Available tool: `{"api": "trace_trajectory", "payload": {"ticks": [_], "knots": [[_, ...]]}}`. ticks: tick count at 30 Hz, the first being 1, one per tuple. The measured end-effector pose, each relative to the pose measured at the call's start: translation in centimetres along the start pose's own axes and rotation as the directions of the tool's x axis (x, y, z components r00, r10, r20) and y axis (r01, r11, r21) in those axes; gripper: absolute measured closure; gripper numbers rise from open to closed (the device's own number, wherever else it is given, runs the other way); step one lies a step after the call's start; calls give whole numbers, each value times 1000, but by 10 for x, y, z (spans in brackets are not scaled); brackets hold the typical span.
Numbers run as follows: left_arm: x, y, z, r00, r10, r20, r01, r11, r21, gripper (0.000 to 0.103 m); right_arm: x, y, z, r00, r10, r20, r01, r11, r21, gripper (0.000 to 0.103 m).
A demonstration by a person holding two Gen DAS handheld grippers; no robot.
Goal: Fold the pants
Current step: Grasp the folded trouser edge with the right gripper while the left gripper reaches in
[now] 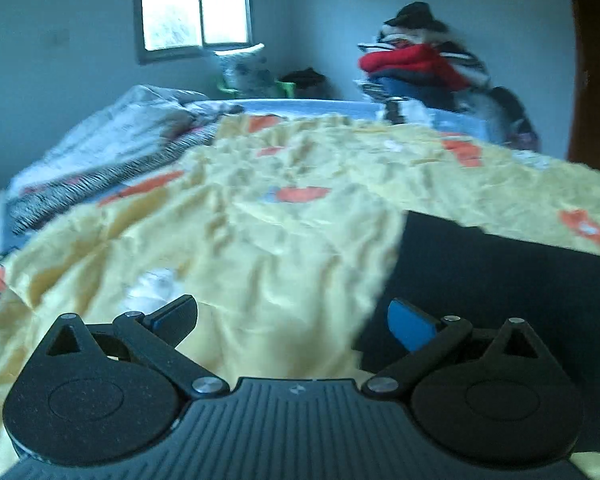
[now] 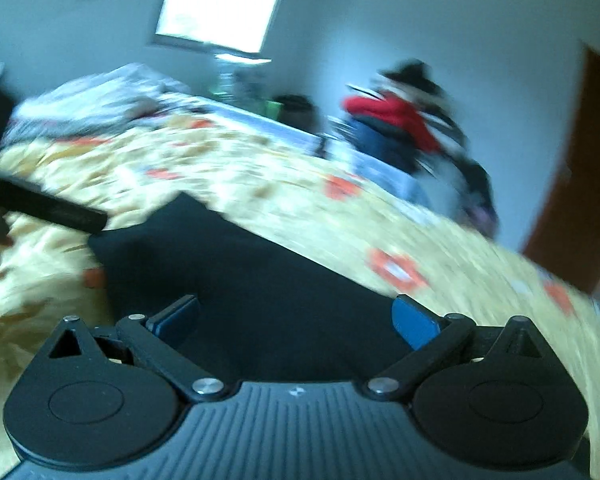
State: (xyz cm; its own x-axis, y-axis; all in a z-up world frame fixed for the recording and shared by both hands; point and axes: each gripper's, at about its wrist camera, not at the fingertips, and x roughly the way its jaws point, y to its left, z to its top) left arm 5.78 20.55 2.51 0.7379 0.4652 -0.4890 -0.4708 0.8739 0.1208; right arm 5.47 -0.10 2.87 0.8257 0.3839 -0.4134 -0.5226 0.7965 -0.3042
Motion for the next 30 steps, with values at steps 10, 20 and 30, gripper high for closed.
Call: {"api": "trace_trajectory", "payload": {"ticks": [10, 20, 30], "knots": [[7, 41, 39, 967, 242, 85, -247, 967, 64, 0, 59, 103, 16, 1000, 9, -5, -10, 947, -322, 1], [29, 69, 29, 960, -218, -175, 184, 964, -191, 0, 86, 142, 6, 998, -59, 18, 60, 867, -495, 50], [67, 46, 10, 772, -569, -283, 405, 783, -471, 1, 88, 136, 8, 1000, 10, 14, -3, 881, -474, 92]]}}
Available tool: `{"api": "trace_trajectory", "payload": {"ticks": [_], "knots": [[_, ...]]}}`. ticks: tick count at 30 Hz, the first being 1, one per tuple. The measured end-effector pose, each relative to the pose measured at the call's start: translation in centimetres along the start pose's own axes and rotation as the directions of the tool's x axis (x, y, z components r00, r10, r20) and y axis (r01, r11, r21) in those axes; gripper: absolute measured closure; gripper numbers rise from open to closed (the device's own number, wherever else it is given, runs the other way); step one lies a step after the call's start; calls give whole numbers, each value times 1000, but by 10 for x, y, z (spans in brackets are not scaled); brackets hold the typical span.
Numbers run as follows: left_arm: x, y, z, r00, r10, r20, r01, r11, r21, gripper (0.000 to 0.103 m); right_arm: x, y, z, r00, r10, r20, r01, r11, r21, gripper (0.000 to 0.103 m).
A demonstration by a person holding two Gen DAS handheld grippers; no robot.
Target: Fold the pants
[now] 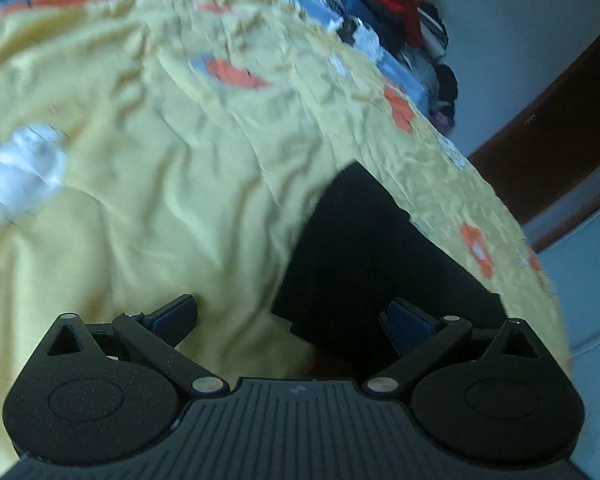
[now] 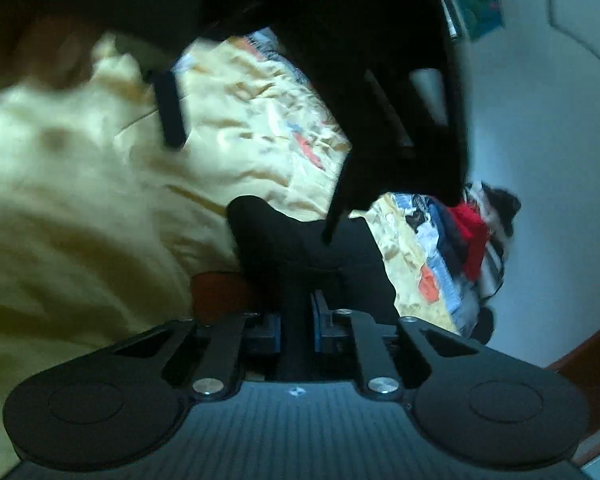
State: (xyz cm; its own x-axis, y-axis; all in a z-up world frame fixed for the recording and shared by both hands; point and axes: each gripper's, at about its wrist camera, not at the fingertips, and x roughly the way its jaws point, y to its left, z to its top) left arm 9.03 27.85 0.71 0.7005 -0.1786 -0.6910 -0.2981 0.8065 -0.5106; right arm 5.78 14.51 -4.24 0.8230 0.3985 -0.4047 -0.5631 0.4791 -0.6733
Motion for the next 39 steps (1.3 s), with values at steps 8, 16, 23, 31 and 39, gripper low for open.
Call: {"api": "trace_trajectory", "payload": {"ticks": [8, 16, 23, 31, 39], "knots": [[37, -10, 14, 979, -201, -18, 197, 971, -139, 3, -18, -70, -6, 988, 110, 104, -141, 921, 363, 92], [57, -16, 18, 969, -248, 12, 246, 951, -185, 68, -23, -98, -23, 936, 319, 148, -350, 807, 476, 91], [46, -34, 10, 984, -164, 76, 167, 985, -41, 82, -15, -171, -53, 928, 320, 190, -352, 593, 724, 91], [19, -85, -7, 980, -118, 160, 101, 989, 111, 82, 18, -159, -69, 904, 365, 223, -377, 434, 818, 91], [0, -164, -37, 966, -189, 179, 134, 951, 279, 75, -21, -205, -135, 875, 299, 381, -429, 113, 896, 92]]}}
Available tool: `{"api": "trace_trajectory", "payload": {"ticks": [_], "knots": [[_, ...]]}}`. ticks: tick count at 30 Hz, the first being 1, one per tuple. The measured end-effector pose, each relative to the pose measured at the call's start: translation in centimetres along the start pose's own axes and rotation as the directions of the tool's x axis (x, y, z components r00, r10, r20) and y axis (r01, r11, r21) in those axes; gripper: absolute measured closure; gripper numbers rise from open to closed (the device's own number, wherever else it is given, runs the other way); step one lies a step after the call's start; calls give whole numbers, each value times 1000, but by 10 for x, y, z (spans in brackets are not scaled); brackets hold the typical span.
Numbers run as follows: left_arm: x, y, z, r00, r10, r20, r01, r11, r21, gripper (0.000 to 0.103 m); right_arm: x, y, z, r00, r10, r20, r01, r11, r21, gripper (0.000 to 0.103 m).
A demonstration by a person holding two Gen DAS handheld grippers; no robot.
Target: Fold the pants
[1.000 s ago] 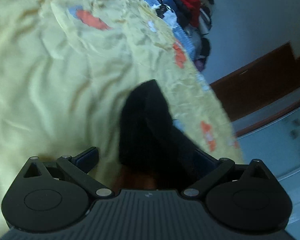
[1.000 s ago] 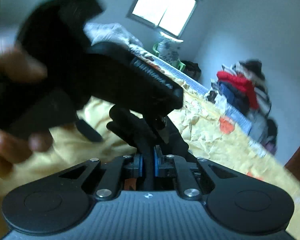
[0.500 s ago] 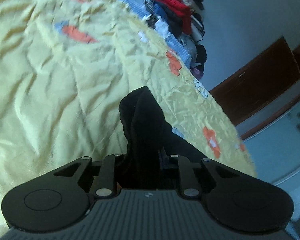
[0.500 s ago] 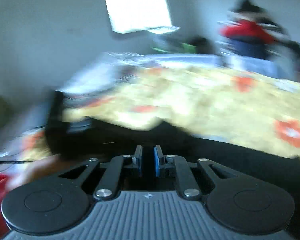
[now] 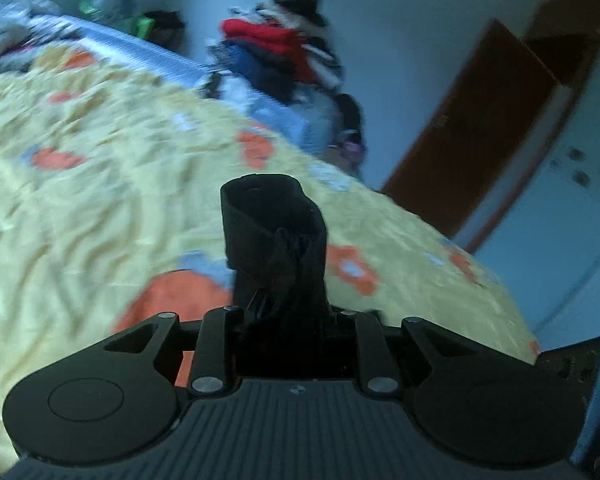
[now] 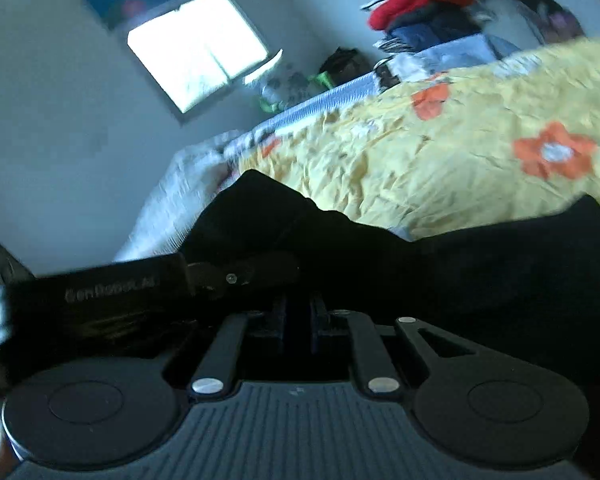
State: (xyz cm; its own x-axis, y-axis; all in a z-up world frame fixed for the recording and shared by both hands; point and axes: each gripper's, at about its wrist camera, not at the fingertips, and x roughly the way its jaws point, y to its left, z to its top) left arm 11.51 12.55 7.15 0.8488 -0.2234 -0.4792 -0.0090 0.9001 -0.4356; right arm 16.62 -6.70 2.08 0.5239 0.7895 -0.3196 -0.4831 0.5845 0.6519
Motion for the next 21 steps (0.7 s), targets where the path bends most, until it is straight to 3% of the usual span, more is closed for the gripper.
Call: {"api": "trace_trajectory", "payload": {"ticks": [5, 9, 14, 21], "knots": [[3, -75, -14, 995, -98, -14, 99, 988, 121, 71, -73, -39, 6, 992, 23, 125, -41, 989, 141, 92], [18, -137, -34, 980, -185, -70, 195, 963, 185, 68, -131, -71, 6, 977, -9, 213, -39, 975, 220, 92], [47, -201, -65, 954, -261, -151, 291, 925, 243, 67, -198, -117, -6, 951, -73, 299, -26, 949, 314, 93], [92, -263, -115, 908, -309, -284, 387, 879, 280, 67, -256, -174, -28, 918, -193, 346, 29, 903, 428, 94]]}}
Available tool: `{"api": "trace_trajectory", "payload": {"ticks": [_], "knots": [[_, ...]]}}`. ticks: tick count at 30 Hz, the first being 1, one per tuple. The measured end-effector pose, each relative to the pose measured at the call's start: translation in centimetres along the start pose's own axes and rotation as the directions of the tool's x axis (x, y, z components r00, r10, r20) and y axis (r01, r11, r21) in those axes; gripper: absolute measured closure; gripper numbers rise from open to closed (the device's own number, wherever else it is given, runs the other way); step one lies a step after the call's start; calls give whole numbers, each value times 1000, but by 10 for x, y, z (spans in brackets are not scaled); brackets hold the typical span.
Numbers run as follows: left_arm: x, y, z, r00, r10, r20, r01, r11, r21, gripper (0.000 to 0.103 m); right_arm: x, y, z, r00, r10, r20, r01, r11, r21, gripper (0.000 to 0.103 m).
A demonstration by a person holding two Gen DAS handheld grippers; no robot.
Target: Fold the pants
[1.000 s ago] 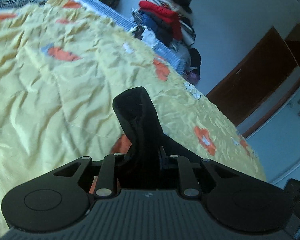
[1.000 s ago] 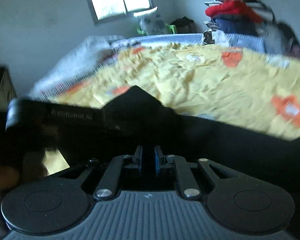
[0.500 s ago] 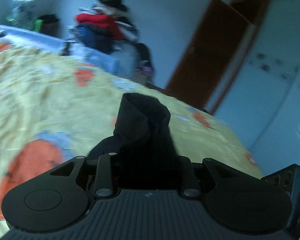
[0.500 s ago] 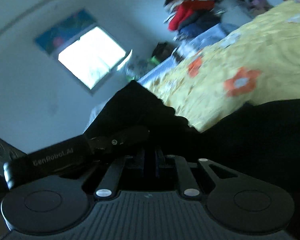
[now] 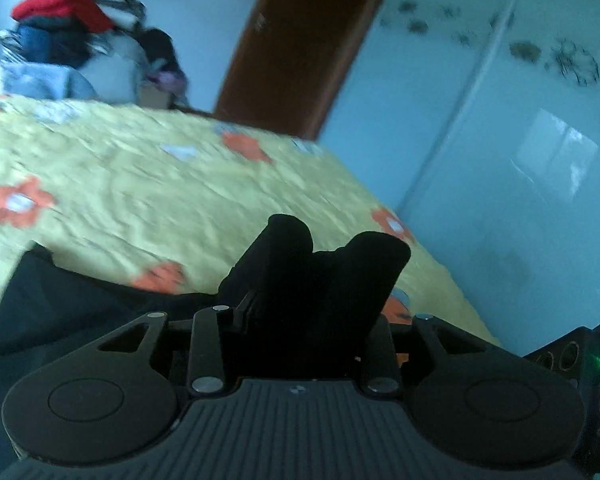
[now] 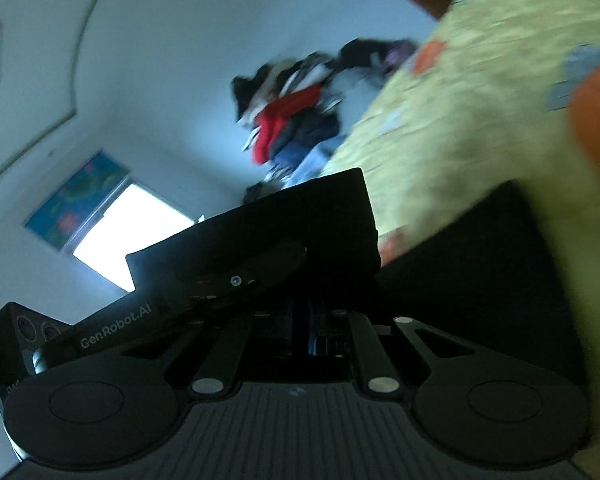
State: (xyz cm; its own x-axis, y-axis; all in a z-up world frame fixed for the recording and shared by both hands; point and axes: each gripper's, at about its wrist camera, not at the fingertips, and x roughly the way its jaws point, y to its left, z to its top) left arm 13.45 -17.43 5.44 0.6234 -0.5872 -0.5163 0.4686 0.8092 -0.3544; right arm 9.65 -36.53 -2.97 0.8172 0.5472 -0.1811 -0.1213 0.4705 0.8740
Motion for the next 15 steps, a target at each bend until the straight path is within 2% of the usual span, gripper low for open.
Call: {"api": "trace_trajectory", "payload": {"ticks": [5, 7, 9, 10, 11, 12, 13, 14, 15], "knots": [[34, -21, -14, 997, -15, -72, 17, 1000, 19, 63, -22, -26, 7, 995, -104, 8, 104, 994, 18, 94], [38, -22, -18, 994, -22, -104, 24, 999, 22, 55, -29, -29, 8, 990, -142, -3, 142, 990, -10, 94], [33, -15, -16, 991, -34, -132, 37, 999, 20, 48, -47, -32, 9, 979, -198, 40, 201, 978, -60, 93], [28, -10, -15, 991, -23, -129, 26, 999, 21, 42, -57, -32, 11, 967, -244, 73, 250, 964, -89, 93], [20, -6, -14, 993, 2, -117, 1, 1000, 24, 32, -66, -30, 15, 942, -315, 121, 329, 936, -127, 93], [11, 1, -12, 995, 36, -93, -34, 999, 25, 27, -73, -26, 17, 907, -384, 175, 411, 896, -165, 93], [3, 9, -9, 996, 62, -71, -60, 998, 29, 14, -78, -21, 20, 873, -433, 226, 477, 856, -201, 91], [-3, 18, -6, 994, 95, -51, -93, 995, 40, 7, -79, -19, 23, 865, -439, 241, 490, 844, -220, 90], [-10, 27, -2, 989, 142, -34, -140, 988, 59, 5, -78, -16, 27, 874, -425, 236, 475, 849, -232, 90]]}}
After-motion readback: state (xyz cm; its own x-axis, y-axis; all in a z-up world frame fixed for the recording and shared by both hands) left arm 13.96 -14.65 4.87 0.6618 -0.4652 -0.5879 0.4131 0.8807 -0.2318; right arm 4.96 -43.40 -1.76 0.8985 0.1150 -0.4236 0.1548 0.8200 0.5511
